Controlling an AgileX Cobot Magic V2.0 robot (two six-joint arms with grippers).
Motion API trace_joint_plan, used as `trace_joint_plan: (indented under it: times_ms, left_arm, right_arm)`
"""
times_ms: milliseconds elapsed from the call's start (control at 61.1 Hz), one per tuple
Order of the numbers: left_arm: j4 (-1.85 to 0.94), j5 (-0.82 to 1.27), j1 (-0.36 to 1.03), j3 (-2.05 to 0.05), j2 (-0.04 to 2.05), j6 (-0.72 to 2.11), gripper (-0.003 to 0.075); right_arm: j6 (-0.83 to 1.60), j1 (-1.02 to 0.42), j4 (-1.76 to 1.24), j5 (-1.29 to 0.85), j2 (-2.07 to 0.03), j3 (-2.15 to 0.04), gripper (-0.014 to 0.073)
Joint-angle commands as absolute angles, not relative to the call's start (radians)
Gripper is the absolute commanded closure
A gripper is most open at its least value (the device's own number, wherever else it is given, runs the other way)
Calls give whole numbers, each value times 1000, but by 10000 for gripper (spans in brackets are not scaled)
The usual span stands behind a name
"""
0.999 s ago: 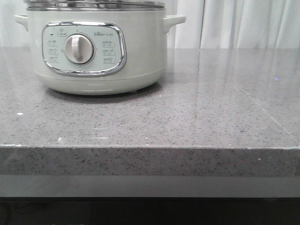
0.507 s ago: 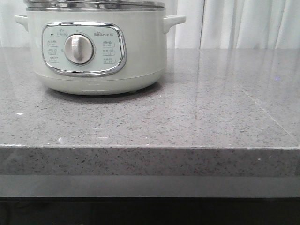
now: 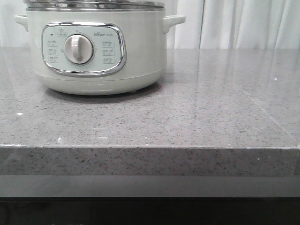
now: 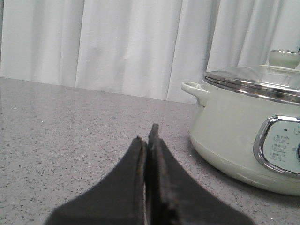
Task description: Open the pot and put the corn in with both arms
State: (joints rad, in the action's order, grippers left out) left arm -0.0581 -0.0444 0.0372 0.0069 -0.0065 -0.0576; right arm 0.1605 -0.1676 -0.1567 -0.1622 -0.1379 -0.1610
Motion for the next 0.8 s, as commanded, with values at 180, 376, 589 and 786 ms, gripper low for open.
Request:
trace_joint_plan:
  times_ms: [180,376,589,786]
  left_arm:
    - [-63,-132,38,18,-22,-60,741]
    - [-63,-132,38,18,-21,-60,741]
    - [-63,-132,38,18,-21,-60,741]
    - [-63,-132,38,18,-21,-60,741]
  right_arm:
    - [163,-118,-163,73,34,17,662]
    - [163,-96,-165,60,31,17,662]
    - [163,-97,-165,59,31,17,662]
    - [45,-81,-104,78,31,17,662]
